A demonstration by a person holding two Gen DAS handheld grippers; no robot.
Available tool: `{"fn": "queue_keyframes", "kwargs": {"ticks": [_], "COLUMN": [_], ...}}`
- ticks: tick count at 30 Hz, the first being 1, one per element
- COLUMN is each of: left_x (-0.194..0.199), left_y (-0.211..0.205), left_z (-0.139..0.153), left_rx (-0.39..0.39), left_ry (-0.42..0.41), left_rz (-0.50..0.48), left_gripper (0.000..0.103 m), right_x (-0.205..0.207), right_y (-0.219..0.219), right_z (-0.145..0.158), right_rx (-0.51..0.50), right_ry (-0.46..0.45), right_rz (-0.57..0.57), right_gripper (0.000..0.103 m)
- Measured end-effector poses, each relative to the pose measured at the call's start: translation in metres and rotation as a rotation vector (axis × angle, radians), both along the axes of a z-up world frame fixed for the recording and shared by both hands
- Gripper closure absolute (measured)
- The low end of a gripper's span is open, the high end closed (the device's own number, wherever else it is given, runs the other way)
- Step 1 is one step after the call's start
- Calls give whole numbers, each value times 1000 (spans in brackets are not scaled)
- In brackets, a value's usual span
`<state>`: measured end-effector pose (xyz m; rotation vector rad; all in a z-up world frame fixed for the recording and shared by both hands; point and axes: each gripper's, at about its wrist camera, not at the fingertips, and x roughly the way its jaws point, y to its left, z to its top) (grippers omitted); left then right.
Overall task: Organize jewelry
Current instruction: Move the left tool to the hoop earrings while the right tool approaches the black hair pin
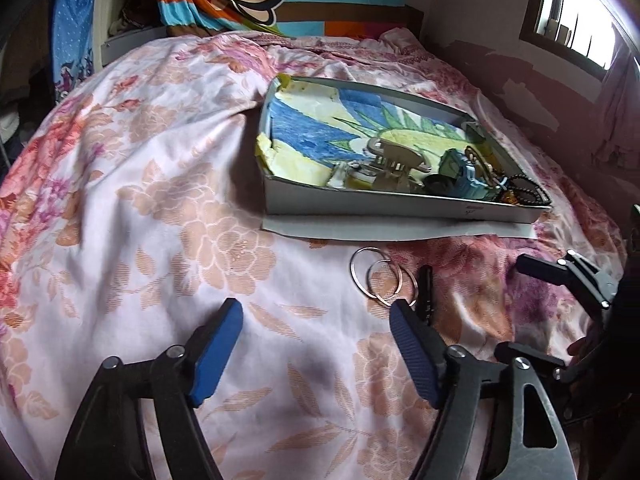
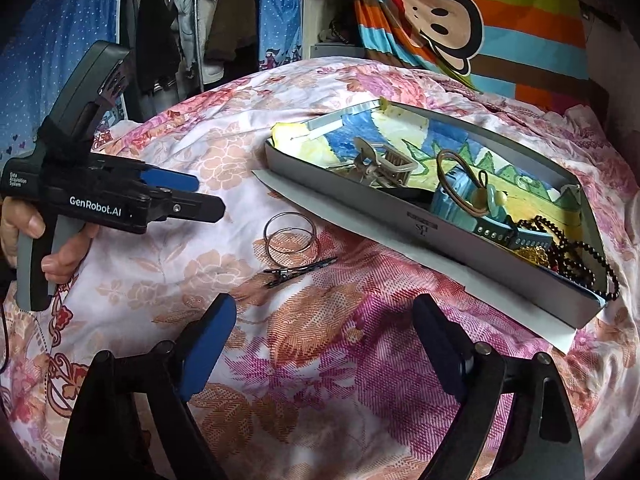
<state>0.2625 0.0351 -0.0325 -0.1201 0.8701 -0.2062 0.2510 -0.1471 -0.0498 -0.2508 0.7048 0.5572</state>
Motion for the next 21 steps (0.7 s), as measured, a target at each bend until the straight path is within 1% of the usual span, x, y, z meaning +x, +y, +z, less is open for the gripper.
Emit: {"fn": "queue_keyframes", "kwargs": {"ticks": [5, 7, 8, 9, 14, 16, 17, 21], "left_x": [10, 17, 22, 25, 45, 51, 54, 64], "left_y": [3, 2, 1, 0, 3, 5, 5, 4], "left_z": [-2, -6, -10, -12, -28, -33, -34, -39], "left_rx": [-140, -191, -221, -232, -272, -289, -298, -324], "left_ry": [8, 30, 51, 63, 134, 154, 160, 188], "left_rz": [-88, -124, -144, -150, -137, -133, -134, -158], "left_gripper": [46, 53, 55, 58, 59, 65, 66, 66], "right_x": [6, 10, 12, 15, 33, 39, 42, 49], "right_y": [7, 10, 13, 16, 30, 34, 36, 46], "right_z": [-1, -2, -2, -2, -7, -11, -12, -18], "right_rx": [6, 9, 9, 8, -33, -57, -66, -115], "right_ry": [24, 35, 36, 38, 59, 76, 81, 100], "right_rz": [40, 57, 71, 91, 157, 175, 183, 225], "right_gripper": [23, 24, 24, 24, 24, 25, 28, 28]}}
